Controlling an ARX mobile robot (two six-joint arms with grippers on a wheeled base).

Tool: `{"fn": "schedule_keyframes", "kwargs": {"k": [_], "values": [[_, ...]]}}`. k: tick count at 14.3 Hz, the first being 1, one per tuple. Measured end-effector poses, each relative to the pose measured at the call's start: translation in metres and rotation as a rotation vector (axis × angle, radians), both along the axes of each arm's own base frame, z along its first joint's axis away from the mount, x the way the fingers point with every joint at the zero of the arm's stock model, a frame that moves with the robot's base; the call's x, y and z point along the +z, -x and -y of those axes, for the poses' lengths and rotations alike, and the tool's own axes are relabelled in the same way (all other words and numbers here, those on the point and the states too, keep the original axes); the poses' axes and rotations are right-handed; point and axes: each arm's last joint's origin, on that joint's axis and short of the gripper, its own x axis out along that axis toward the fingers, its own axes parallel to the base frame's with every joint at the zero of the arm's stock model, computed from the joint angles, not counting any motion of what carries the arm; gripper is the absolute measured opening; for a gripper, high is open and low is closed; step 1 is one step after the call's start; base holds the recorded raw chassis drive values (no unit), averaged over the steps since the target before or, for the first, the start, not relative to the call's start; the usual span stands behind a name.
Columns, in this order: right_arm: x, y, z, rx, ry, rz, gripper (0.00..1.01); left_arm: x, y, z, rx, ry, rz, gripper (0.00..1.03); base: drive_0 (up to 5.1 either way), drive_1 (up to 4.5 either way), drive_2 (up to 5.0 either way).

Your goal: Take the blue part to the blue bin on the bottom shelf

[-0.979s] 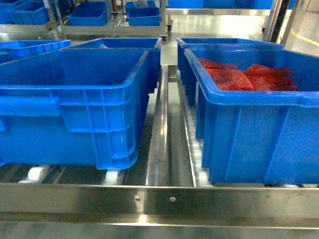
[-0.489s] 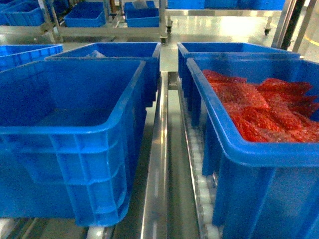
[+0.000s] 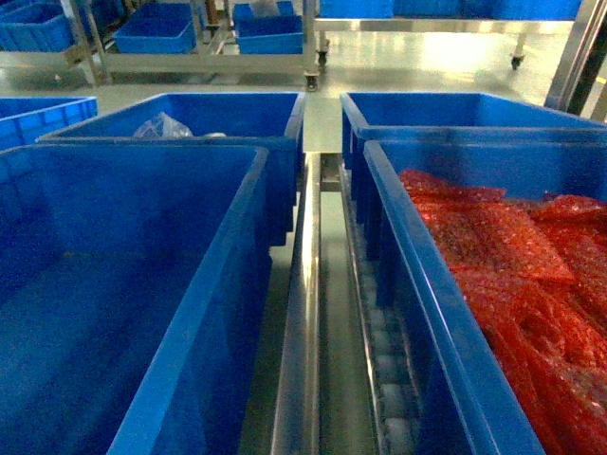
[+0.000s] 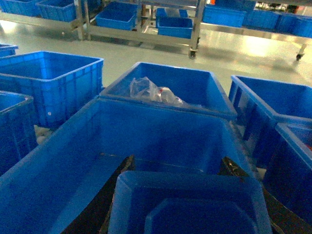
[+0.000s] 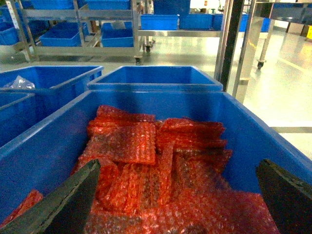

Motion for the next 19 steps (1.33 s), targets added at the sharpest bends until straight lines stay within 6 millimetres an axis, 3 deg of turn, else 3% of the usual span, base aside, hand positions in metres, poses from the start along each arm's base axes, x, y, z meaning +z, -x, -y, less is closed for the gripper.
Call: {"fn": "schedule_keyframes", "kwargs": {"k": [19], "values": [[0.0001, 0.0, 0.0, 0.0, 0.0, 0.001, 0.98, -0.0001, 0.0001, -0.0001, 0.0, -0.001, -0.001, 0.43, 0.0, 0.0, 0.0]]}}
